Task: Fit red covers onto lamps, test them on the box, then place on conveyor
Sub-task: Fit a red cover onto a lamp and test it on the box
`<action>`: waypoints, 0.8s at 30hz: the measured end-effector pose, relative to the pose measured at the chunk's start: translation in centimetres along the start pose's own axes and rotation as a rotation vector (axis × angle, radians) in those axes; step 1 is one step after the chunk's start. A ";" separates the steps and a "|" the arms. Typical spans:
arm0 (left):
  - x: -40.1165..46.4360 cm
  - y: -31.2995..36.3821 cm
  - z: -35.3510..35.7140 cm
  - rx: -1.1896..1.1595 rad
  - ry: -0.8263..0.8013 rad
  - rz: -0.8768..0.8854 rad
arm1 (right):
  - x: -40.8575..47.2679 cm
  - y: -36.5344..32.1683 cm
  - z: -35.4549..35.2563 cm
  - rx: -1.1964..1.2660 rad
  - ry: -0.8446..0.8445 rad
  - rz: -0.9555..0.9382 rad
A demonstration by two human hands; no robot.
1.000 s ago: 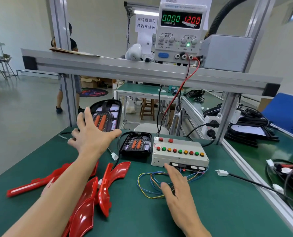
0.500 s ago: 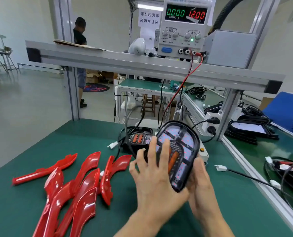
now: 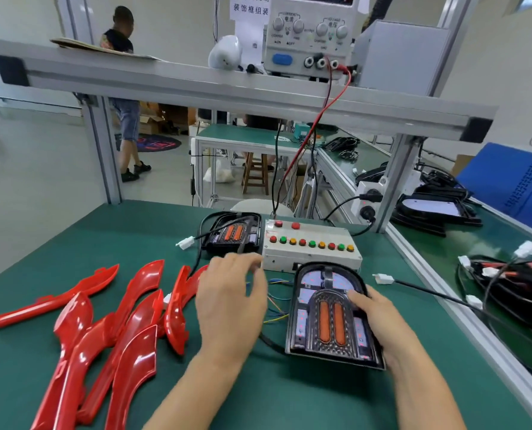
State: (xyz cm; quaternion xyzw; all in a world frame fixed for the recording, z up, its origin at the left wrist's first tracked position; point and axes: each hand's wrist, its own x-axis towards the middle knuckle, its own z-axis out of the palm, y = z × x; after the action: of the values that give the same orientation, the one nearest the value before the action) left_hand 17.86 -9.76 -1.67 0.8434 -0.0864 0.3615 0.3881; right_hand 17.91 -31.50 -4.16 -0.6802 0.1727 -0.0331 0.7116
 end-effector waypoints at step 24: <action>4.9 -7.4 -1.4 0.564 -0.148 -0.409 | 0.7 -0.2 -0.3 -0.337 0.080 -0.094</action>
State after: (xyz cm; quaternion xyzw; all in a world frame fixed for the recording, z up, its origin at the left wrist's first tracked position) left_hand 23.75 -3.01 -2.15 0.9411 0.1594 0.2240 0.1970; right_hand 18.52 -31.95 -4.16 -0.7955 0.1721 -0.0640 0.5775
